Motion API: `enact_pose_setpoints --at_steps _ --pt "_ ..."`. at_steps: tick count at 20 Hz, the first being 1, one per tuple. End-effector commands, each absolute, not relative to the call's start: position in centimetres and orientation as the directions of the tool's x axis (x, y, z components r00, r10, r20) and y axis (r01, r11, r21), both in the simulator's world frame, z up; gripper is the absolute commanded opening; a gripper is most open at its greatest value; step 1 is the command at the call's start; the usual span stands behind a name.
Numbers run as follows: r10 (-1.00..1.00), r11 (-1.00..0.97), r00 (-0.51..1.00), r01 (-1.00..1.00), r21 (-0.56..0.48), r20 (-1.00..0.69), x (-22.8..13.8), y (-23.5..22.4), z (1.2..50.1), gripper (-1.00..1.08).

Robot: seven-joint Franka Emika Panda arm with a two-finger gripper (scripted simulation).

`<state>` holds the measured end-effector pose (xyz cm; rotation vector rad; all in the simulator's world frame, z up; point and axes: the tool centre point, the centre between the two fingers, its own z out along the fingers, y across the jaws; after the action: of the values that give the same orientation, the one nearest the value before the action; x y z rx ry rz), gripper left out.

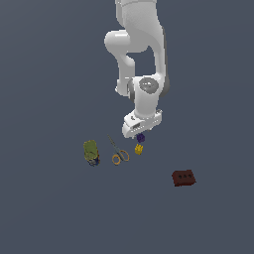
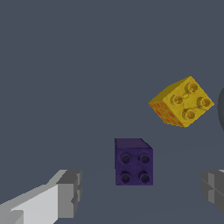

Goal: Pick up a designated object from a clutter of objects.

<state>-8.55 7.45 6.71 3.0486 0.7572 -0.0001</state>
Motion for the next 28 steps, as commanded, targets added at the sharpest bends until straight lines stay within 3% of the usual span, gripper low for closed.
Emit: enact_pose_setpoints --at_steps 1,14,15,28 --pt "0.469 -0.883 0.883 0.469 0.000 -0.001 -8.6 7.5 6.0 1.00" --pt "0.470 -0.882 0.882 0.470 0.000 0.000 -8.7 7.5 2.2 1.00" --pt "0.470 -0.882 0.882 0.470 0.000 0.000 -8.7 7.5 2.2 -1.00" --pt "0.470 -0.882 0.882 0.470 0.000 0.000 -8.7 7.5 2.4 -1.00"
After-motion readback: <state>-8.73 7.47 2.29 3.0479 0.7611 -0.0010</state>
